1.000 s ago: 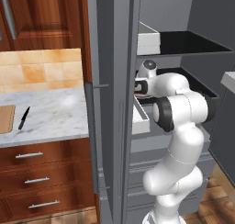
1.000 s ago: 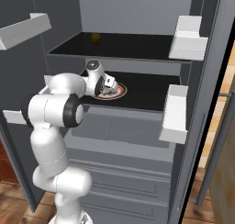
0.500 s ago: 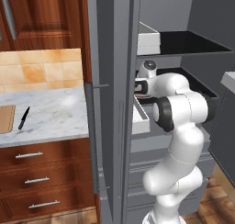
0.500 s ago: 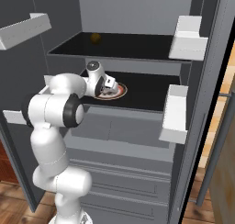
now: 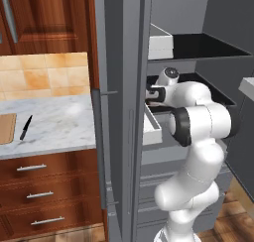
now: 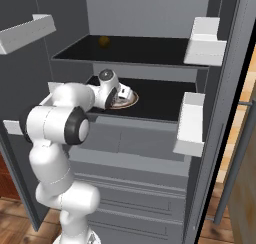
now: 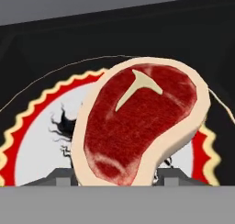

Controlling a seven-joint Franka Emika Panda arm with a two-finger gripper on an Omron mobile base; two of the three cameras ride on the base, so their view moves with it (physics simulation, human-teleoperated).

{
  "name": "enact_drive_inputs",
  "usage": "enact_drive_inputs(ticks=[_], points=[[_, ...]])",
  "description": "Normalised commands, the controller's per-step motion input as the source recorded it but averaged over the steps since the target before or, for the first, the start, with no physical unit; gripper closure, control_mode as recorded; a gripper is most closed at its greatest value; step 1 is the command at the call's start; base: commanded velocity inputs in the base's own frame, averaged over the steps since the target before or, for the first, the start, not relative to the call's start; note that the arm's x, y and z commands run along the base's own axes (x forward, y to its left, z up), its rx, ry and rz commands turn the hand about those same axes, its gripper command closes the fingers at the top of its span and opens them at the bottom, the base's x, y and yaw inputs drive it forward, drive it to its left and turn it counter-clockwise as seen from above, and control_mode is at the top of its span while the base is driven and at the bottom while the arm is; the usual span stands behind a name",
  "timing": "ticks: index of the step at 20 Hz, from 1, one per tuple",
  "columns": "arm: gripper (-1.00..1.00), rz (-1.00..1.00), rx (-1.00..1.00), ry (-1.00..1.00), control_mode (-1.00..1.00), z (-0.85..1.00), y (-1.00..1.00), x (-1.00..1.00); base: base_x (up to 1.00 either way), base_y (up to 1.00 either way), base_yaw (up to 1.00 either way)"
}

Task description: Retrieve the steak from the fridge and place it on the cutting board.

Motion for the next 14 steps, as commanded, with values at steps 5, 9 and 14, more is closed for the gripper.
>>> enact_drive_inputs(ticks=[5, 9, 14], points=[[1.0, 0.04, 0.0, -0.1, -1.0, 0.07, -0.07, -0.59, 0.0, 0.0, 0.0], [1.0, 0.07, 0.0, -0.07, -1.0, 0.31, 0.0, -0.6, 0.0, 0.0, 0.0], [1.0, 0.03, 0.0, -0.03, -1.0, 0.52, 0.0, -0.63, 0.0, 0.0, 0.0]])
